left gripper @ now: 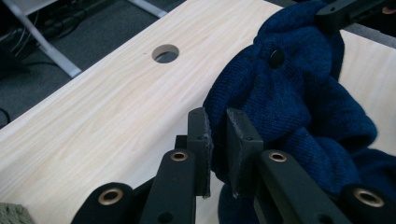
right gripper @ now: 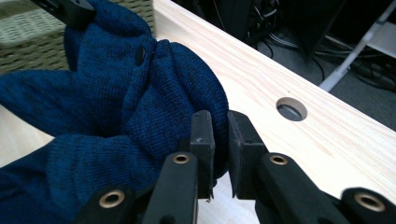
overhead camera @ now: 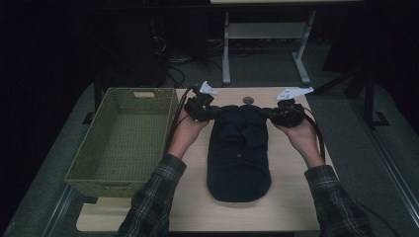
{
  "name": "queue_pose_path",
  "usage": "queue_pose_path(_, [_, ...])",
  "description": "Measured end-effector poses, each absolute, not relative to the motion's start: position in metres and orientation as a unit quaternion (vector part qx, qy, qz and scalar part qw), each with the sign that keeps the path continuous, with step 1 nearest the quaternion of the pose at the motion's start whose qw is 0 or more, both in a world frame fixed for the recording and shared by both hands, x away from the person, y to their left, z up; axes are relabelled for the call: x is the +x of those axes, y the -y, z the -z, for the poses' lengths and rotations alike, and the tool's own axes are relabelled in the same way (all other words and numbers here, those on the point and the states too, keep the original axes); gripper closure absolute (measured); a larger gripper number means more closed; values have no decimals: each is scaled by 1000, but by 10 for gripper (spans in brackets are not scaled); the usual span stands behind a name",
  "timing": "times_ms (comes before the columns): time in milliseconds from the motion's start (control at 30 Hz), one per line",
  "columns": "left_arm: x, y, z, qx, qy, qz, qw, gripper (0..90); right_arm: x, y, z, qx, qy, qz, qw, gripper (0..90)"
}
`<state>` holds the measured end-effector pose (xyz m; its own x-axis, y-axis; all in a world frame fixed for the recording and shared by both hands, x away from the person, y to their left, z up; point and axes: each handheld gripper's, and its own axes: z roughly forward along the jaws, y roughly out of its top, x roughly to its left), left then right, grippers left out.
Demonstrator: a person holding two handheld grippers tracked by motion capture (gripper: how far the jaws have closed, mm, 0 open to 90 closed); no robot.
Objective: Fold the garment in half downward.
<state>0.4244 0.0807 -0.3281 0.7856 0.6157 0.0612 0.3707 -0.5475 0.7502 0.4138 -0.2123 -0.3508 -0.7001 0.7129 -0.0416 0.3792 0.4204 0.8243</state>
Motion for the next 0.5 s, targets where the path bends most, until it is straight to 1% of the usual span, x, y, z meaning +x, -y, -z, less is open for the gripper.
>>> queue_pose_path(200, [405, -83, 334, 872, -273, -154, 377, 794, 392, 212, 358, 318, -825, -425, 196, 796])
queue_pose_path(500, [374, -89, 346, 878, -263, -135, 376, 779, 362, 213, 375, 306, -828, -439, 165, 785])
